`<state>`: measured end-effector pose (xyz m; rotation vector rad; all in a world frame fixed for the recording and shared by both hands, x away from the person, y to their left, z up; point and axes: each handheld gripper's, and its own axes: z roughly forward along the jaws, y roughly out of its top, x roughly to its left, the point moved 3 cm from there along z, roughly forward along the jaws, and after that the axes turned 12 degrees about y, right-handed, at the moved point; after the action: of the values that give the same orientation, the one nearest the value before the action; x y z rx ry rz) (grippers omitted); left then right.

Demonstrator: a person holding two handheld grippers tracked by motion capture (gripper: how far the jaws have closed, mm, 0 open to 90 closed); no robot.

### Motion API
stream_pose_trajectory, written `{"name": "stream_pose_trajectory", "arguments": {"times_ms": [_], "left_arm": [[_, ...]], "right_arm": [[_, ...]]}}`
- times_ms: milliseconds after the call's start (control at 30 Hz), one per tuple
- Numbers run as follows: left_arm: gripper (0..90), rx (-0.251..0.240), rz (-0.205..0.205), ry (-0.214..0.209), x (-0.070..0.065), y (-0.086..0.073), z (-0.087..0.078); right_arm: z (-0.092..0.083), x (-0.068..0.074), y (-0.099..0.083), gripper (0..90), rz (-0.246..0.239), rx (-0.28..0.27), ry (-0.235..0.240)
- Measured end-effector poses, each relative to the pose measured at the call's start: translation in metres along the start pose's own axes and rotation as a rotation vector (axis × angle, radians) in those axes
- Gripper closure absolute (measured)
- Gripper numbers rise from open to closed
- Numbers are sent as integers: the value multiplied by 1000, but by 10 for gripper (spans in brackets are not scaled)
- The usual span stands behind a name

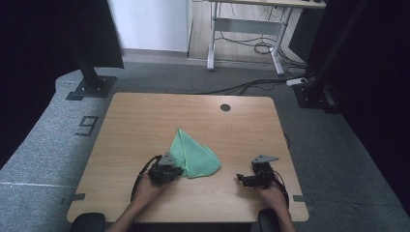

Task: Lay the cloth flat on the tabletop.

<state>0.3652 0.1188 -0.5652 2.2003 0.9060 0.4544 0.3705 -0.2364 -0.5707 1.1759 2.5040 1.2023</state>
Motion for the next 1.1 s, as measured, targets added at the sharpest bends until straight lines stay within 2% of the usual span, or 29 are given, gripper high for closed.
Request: {"name": "stream_pose_trajectory", "arguments": {"times_ms": [133, 333, 467, 500, 633, 767, 867, 967, 1100], "left_arm": [[841, 12, 12, 7, -1, 1, 0], [831, 7, 13, 7, 0, 1, 0], [830, 6, 13, 10, -1, 1, 0], [829, 1, 8, 8, -1, 0, 0], [828, -4, -3, 1, 0, -1, 0], [828, -5, -6, -3, 1, -1, 0], [828, -6, -9, -7, 1, -1, 0], [828, -5, -9, -7, 1, -1, 0], [828, -6, -9, -11, 2, -1, 0]], "right_arm": [[2, 9, 6, 134, -19, 3, 32], [9, 31, 24, 161, -73, -6, 107], [11, 45, 38, 265, -102, -36, 153], [12, 49, 43, 315, -114, -44, 170], [19, 64, 56, 419, -140, -46, 225], [34, 82, 68, 498, -187, -9, 290], [47, 96, 75, 529, -223, 26, 316], [62, 106, 81, 547, -254, 61, 328], [80, 111, 79, 583, -264, 116, 328]]}}
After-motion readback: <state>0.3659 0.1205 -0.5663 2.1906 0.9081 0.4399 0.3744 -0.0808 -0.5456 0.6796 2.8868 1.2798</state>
